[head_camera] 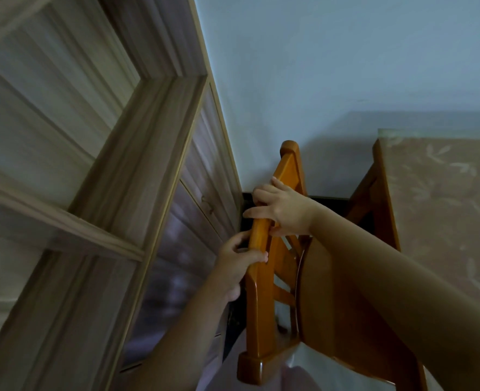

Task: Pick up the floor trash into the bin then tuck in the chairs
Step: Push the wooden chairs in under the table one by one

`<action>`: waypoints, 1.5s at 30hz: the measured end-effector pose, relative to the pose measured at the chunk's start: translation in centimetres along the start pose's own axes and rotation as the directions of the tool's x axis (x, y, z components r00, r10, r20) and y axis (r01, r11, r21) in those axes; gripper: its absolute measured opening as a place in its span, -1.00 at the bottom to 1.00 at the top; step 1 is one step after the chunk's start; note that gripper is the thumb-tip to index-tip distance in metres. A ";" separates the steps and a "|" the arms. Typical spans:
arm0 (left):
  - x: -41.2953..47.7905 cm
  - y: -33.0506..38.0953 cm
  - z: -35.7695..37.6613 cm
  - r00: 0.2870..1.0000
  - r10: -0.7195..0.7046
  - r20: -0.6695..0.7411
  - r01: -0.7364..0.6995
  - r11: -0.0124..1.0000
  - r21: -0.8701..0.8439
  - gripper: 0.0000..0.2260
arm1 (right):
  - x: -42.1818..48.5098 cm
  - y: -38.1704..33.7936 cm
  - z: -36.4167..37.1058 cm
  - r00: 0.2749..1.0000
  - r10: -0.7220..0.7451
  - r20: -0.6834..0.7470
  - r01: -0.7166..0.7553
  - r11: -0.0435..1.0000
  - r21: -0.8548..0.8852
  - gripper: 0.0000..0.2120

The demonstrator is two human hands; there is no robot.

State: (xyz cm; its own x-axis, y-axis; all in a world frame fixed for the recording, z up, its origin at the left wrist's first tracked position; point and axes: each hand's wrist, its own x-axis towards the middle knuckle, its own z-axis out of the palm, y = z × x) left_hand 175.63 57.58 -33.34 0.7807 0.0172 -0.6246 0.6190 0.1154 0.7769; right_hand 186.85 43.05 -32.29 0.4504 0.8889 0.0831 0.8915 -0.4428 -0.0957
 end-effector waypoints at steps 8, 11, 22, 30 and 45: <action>0.1 -1.0 -1.0 0.998 0.050 0.029 -0.051 0.998 0.046 -0.59 | 0.0 -1.2 1.0 0.995 0.092 -0.043 -0.092 0.996 0.017 -0.29; 0.0 -0.8 -1.2 0.995 0.079 0.066 -0.083 0.995 0.058 -0.58 | -0.7 -1.9 1.1 0.975 0.211 -0.066 -0.206 0.976 0.076 -0.21; 0.8 -0.3 -1.8 0.970 0.128 0.208 -0.145 0.987 0.070 -0.48 | -3.3 -5.9 1.3 0.828 0.554 -0.087 -0.526 0.822 0.219 -0.27; -0.8 -1.4 -2.2 0.969 0.152 0.193 -0.148 0.988 -0.036 -0.52 | -5.0 -12.9 2.4 0.611 0.792 0.010 -0.544 0.411 0.732 -0.56; -3.1 -1.7 -1.6 0.987 0.116 0.113 -0.100 0.986 -0.136 -0.65 | -4.8 -17.0 3.7 0.532 0.844 0.067 -0.373 0.163 0.914 -0.29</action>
State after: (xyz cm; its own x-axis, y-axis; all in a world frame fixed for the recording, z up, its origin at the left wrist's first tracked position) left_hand 172.02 58.88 -32.81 0.8520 -0.0818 -0.5172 0.5200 0.2475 0.8175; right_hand 169.33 46.77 -34.74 0.9889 0.1071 -0.1027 -0.0669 -0.2962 -0.9528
